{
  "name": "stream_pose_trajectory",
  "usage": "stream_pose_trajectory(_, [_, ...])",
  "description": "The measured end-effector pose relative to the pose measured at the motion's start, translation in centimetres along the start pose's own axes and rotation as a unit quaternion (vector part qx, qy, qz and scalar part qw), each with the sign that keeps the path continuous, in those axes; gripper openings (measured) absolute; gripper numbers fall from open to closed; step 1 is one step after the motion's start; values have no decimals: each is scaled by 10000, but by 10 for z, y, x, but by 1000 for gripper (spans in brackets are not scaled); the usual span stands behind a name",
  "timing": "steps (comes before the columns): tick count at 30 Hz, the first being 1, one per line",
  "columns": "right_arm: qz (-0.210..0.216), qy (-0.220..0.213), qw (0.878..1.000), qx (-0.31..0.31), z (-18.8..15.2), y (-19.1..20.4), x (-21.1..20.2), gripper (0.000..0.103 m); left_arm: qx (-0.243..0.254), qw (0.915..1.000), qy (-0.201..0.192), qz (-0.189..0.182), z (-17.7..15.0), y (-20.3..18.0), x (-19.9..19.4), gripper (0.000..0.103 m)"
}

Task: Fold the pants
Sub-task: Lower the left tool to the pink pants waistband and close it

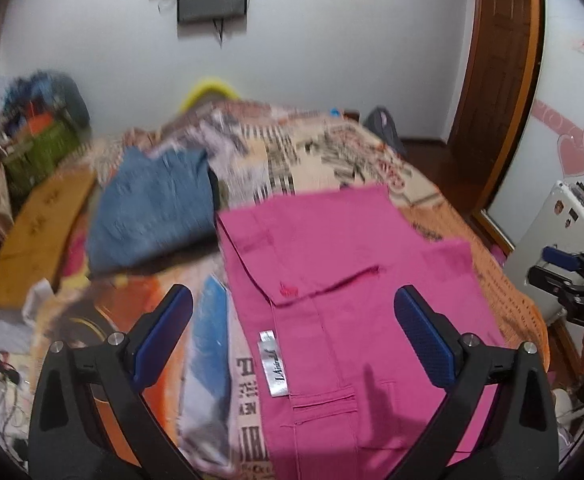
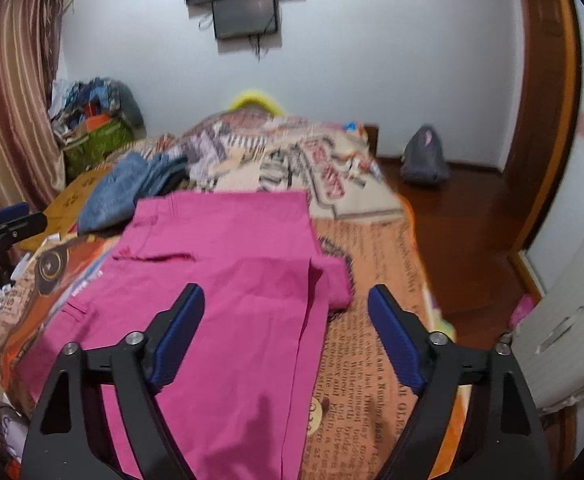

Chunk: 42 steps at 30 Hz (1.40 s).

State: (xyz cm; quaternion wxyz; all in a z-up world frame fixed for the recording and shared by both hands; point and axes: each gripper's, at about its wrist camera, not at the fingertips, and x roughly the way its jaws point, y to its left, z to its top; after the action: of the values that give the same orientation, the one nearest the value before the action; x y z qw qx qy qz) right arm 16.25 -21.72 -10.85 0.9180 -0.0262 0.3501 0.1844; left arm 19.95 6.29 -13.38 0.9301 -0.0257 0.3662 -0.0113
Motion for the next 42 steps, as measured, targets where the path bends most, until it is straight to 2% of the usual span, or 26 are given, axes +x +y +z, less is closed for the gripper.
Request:
stream_pose_trajectory(1, [93, 167, 9998, 9, -2, -2, 10, 65, -13, 9999, 142, -43, -4, 0, 10, 94])
stream_pose_trajectory(3, [239, 485, 9985, 59, -5, -6, 30, 59, 3, 9993, 371, -103, -8, 0, 26, 90])
stream_pose_trajectory(5, [339, 762, 9965, 90, -9, -8, 46, 56, -5, 9983, 577, -114, -12, 2, 41, 89])
stream_pose_trajectory(7, [320, 865, 9957, 82, -9, -11, 55, 54, -11, 9975, 698, -49, -13, 4, 54, 88])
stream_pose_trajectory(11, [321, 845, 9958, 107, 3, -22, 62, 53, -127, 9968, 785, 30, 0, 20, 71, 87])
stream_pose_trajectory(15, [249, 679, 9974, -29, 32, -29, 68, 53, -290, 9961, 821, 164, 23, 43, 88, 84])
stream_pose_trajectory(25, [330, 601, 9969, -382, 93, -32, 131, 53, -407, 9946, 856, 419, 71, 84, 143, 82])
stream_pose_trajectory(32, [528, 929, 9927, -552, 111, -36, 193, 53, -617, 9885, 1367, 197, 65, 103, 202, 70])
stream_pose_trajectory(39, [785, 1183, 9881, -590, 117, -38, 242, 53, -592, 9895, 1315, 78, 62, 99, 213, 69])
stream_pose_trajectory(42, [845, 1312, 9866, -478, 117, -42, 261, 53, -632, 9882, 1384, -186, 61, 94, 212, 54])
